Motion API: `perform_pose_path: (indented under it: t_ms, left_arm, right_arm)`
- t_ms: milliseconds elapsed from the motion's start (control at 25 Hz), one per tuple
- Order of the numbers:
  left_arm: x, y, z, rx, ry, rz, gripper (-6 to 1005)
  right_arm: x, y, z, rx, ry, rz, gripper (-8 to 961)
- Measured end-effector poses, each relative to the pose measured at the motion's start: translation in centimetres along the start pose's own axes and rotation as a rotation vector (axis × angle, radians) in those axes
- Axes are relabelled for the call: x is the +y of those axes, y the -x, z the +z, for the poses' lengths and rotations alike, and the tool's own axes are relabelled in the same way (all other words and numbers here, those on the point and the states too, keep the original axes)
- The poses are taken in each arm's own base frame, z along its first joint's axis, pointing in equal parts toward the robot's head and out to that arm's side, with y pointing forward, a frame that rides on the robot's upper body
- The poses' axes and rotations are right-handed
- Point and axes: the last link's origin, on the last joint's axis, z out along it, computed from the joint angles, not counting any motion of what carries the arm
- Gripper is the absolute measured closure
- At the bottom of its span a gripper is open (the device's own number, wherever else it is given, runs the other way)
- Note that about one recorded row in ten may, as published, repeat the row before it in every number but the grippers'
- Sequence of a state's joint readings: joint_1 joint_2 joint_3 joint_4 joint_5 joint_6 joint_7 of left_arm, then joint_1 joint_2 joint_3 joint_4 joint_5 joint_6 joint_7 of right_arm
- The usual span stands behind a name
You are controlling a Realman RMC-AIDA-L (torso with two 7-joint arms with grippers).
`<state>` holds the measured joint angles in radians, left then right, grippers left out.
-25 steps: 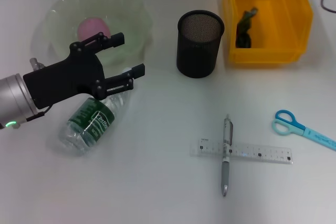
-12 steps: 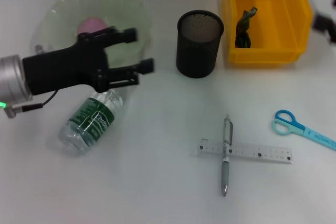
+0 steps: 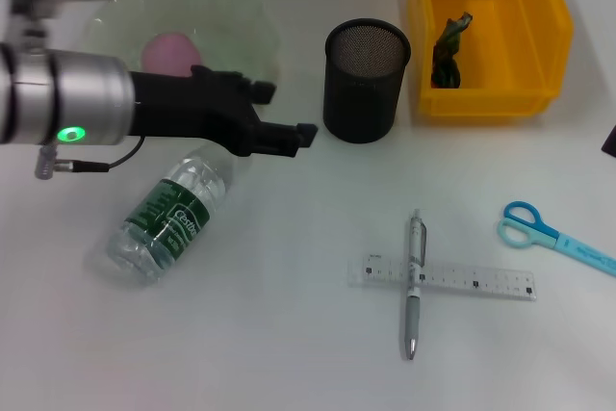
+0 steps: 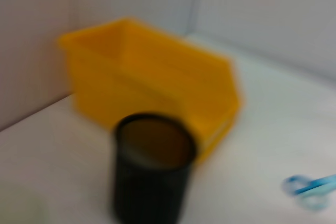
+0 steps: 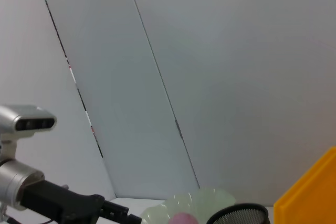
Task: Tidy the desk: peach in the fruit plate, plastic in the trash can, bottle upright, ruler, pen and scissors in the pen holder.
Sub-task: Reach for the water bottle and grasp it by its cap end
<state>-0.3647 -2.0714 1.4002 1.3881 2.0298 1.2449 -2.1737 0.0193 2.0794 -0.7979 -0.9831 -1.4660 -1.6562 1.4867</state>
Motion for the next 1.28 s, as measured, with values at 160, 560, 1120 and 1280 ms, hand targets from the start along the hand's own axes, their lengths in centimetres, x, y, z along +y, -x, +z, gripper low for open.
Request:
perform_pose_path:
  t_ms: [160, 560, 1120, 1280]
  left_arm:
    - [0.5, -0.8, 1.5, -0.142, -0.149, -0.051, 184]
    - [0.4, -0.4, 4.2, -0.321, -0.340, -0.044, 182]
    - [-1.6, 0.6, 6.3, -0.375, -0.370, -0.052, 182]
    - [-2.3, 0.9, 6.9, -0.383, -0.382, -0.049, 182]
  right_arm:
    - [0.1, -0.5, 0.0, 0.011, 0.005, 0.002, 126]
    - [0.2, -0.8, 0.8, 0.019, 0.036, 0.016, 127]
    - [0.1, -1.0, 1.4, 0.031, 0.052, 0.026, 127]
    - [0.0, -1.0, 1.5, 0.038, 0.057, 0.030, 126]
